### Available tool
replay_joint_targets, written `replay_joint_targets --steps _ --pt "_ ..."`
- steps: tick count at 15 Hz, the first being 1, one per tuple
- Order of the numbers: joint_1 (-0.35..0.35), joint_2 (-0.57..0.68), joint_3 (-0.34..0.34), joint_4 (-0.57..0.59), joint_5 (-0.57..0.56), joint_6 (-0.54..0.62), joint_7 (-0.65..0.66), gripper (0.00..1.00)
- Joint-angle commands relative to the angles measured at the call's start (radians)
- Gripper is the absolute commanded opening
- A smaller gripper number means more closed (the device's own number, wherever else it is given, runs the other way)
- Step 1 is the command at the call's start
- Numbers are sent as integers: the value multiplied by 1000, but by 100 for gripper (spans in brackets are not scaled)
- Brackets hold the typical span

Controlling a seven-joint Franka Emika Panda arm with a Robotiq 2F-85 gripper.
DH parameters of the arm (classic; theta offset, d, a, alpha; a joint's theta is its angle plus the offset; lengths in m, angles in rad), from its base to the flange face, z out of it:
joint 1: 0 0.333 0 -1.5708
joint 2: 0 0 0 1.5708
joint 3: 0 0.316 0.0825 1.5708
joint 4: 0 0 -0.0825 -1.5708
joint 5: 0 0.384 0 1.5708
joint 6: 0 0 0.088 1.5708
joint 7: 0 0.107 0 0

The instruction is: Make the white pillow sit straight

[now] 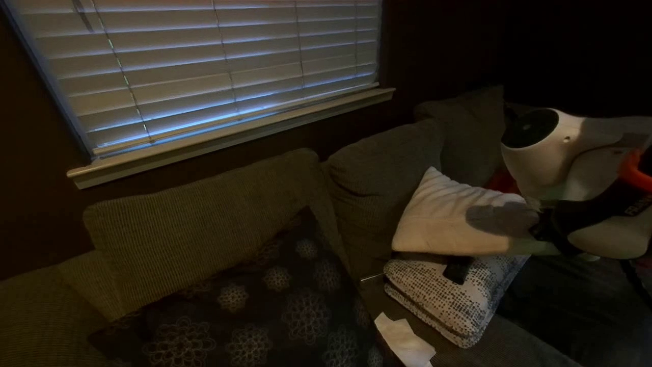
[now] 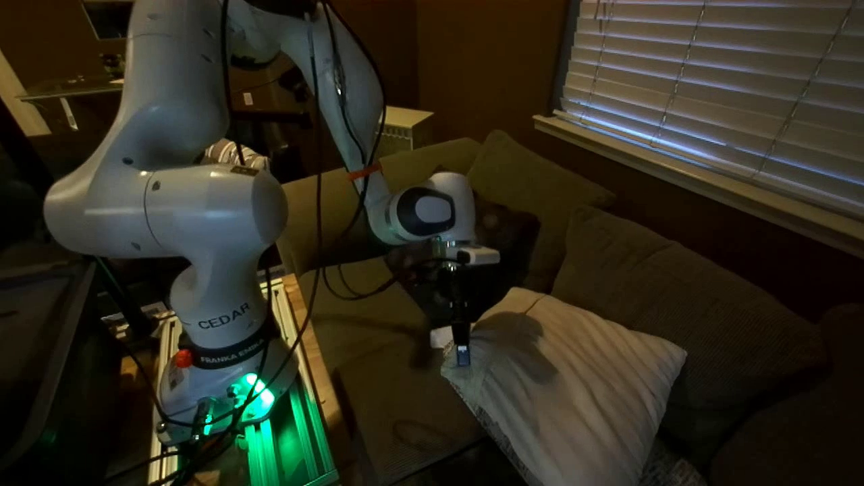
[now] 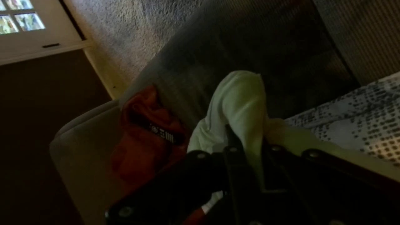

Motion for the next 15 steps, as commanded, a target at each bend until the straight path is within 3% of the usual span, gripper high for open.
replay_joint_targets --steps 1,4,8,9,10,11,14,15 --pt "184 20 -176 -41 -61 -18 72 3" --pt "268 79 -284 -53 -45 -41 77 3" --pt "266 120 -351 -30 -20 -58 43 3" --pt "240 101 -346 -8 -12 -104 27 3" --pt "250 98 -327 -39 -5 -54 31 3" --pt "244 98 -328 -37 -5 -59 29 12" --pt "243 98 -319 -39 -5 -59 30 12" --pt "243 98 -318 -39 -5 -59 30 3"
